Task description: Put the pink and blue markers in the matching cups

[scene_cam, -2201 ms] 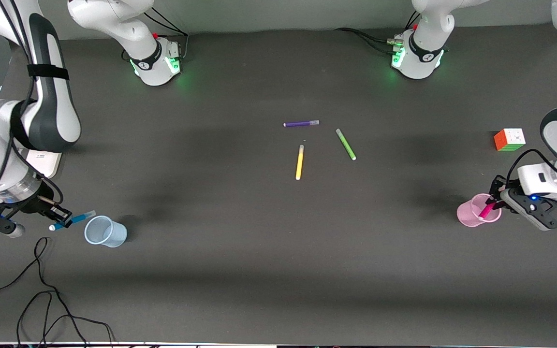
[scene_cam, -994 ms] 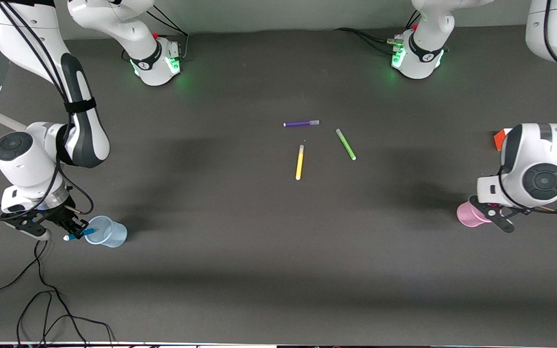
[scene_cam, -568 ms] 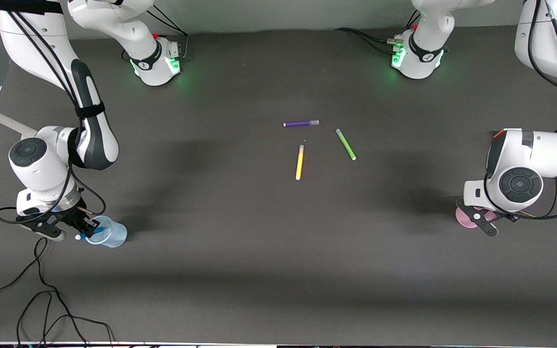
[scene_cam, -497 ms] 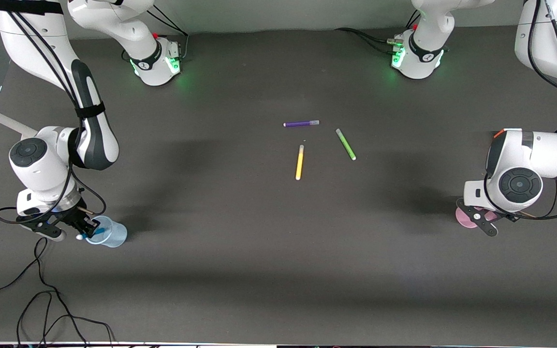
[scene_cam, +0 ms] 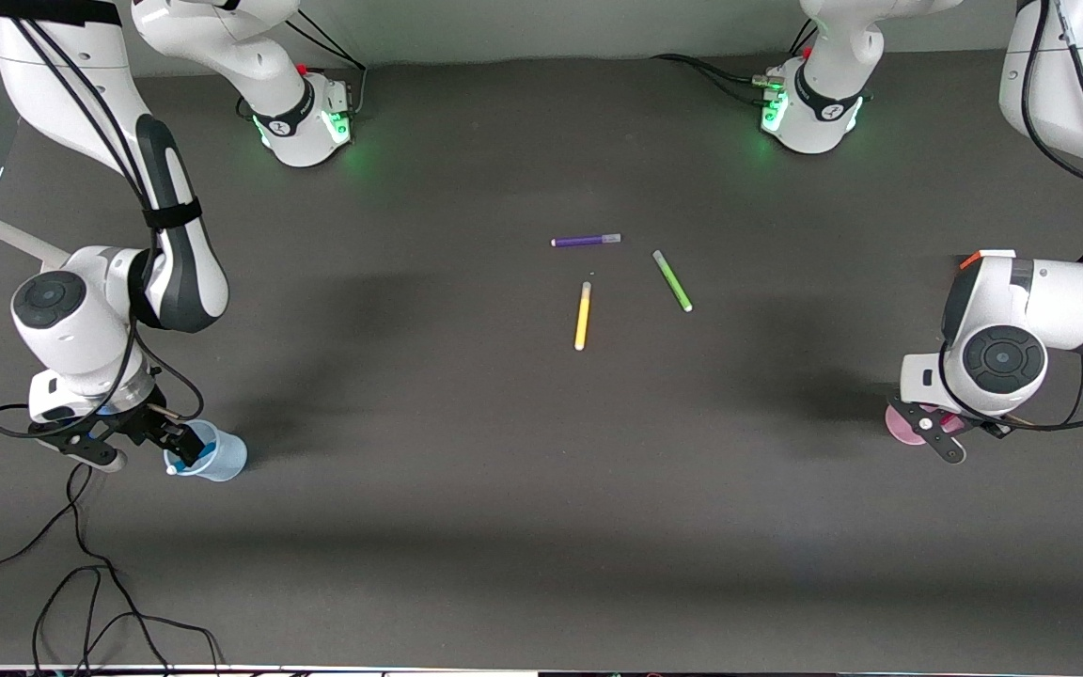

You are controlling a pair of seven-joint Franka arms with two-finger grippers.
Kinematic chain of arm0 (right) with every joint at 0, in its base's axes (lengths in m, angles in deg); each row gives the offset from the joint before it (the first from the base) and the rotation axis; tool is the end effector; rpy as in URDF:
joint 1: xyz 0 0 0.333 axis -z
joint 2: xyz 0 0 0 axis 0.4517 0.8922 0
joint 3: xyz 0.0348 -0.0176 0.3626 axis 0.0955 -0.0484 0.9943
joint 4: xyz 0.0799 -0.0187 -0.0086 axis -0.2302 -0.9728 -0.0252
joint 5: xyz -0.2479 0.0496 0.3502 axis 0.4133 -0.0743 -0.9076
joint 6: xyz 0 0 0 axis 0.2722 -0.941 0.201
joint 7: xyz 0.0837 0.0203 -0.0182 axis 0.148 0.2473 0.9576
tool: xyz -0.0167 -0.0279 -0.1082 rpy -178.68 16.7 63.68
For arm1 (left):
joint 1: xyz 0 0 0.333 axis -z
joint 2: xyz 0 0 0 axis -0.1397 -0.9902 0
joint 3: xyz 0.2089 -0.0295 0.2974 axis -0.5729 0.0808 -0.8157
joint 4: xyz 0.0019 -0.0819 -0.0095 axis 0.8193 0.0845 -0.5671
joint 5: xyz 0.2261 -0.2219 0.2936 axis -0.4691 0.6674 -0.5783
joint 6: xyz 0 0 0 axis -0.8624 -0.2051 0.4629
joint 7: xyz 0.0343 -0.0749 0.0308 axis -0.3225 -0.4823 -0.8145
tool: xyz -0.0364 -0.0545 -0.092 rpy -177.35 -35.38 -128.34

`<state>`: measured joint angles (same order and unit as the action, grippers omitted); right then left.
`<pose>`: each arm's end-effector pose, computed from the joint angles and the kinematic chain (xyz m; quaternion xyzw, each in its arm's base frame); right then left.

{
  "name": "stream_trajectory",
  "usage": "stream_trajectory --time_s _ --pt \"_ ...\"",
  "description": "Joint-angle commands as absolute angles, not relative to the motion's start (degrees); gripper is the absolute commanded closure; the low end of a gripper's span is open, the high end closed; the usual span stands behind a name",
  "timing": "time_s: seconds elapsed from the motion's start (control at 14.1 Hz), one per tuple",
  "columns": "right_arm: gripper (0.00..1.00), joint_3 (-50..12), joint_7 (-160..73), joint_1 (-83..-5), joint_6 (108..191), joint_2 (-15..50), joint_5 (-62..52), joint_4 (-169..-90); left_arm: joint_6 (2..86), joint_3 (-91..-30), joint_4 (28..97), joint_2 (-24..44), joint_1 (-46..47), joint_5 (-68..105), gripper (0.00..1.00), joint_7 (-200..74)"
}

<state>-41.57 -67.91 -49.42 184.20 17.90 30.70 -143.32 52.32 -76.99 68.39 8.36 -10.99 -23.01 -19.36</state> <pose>0.6867 -0.0421 0.3221 0.9682 -0.1893 0.1490 0.0677 0.6814 0.0405 0.2738 -0.8590 0.4615 0.1320 0.1781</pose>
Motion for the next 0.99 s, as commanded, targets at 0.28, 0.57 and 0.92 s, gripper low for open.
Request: stream_trajectory --time_s 0.28,0.57,0.92 --pt "0.00 -41.65 -61.96 -49.53 152.28 16.79 30.20 -125.80 51.86 -77.17 66.76 9.41 -10.84 -24.02 0.01 -19.65" --pt "0.00 -41.74 -53.36 -49.53 138.82 9.70 25.89 -123.22 39.94 -73.67 59.57 14.68 -10.84 -19.13 0.01 -19.56" --pt "0.00 -41.74 -50.98 -51.10 130.10 -0.15 25.44 -123.84 13.22 -73.04 40.23 15.66 -10.40 1.97 0.01 -30.48"
